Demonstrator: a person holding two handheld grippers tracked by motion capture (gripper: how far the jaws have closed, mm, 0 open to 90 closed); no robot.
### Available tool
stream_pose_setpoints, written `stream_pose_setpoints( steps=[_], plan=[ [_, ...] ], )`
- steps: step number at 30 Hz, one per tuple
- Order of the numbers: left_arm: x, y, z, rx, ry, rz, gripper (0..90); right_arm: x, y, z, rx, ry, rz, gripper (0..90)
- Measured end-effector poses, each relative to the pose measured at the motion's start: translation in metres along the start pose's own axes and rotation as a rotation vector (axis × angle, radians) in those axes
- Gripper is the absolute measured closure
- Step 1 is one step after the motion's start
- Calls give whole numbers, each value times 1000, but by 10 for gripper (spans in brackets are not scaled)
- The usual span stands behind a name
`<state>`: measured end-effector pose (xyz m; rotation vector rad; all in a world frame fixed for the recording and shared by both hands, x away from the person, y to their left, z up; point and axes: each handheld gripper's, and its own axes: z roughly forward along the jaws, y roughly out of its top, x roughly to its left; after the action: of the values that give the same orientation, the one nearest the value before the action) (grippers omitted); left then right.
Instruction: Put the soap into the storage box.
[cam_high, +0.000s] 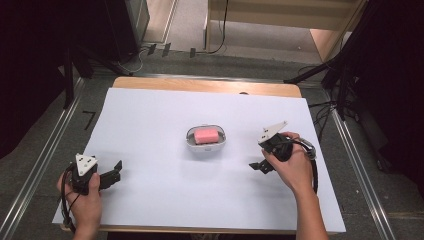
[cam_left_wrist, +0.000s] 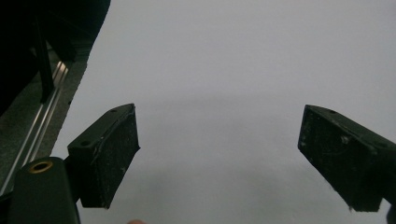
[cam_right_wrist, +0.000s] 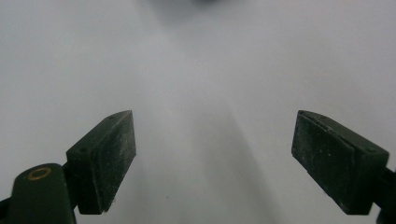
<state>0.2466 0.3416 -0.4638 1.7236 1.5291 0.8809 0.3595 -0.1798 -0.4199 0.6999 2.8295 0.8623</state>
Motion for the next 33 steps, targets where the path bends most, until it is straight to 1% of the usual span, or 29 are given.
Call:
stream_pose_setpoints(
  steps=[3, 5, 7, 9, 12, 13, 15, 22, 24, 25, 26, 29, 32, 33],
  plan=[
    [0, 0, 0, 1, -9, 2, 129, 1, -9, -2, -3, -1, 12, 144],
    [0, 0, 0, -1, -11, -1, 105, 2, -18, -4, -4, -6, 28, 144],
    [1, 0, 0, -1, -13, -6, 96, 3, -21, -5, -5, -7, 29, 145],
    [1, 0, 0, 0, -19, -1, 84, 4, -27, -6, -11, -13, 40, 145],
    [1, -1, -1, -6, -38, -4, 0, 5, -36, -8, -20, -20, 61, 145],
    [1, -1, -1, -12, -36, -9, 0, 4, -39, -8, -27, -19, 59, 144],
    [2, -1, -2, -15, -35, -11, 0, 6, -48, -8, -26, -12, 77, 145],
    [1, -2, -2, -20, -36, -10, 0, 11, -65, -11, -35, -26, 98, 144],
    [1, -2, -2, -19, -35, -8, 0, 12, -71, -13, -45, -31, 104, 144],
    [1, -2, -2, -19, -37, -9, 0, 13, -74, -13, -48, -33, 119, 144],
    [1, -2, -2, -19, -36, -7, 0, 13, -78, -14, -55, -34, 123, 144],
    [1, -2, -2, -19, -37, -7, 0, 15, -87, -16, -79, -25, 143, 144],
    [1, -2, -2, -19, -37, -6, 0, 18, -96, -18, -93, -33, 153, 144],
    [1, -2, -2, -19, -36, -6, 0, 19, -99, -19, -101, -34, 163, 144]
  ],
)
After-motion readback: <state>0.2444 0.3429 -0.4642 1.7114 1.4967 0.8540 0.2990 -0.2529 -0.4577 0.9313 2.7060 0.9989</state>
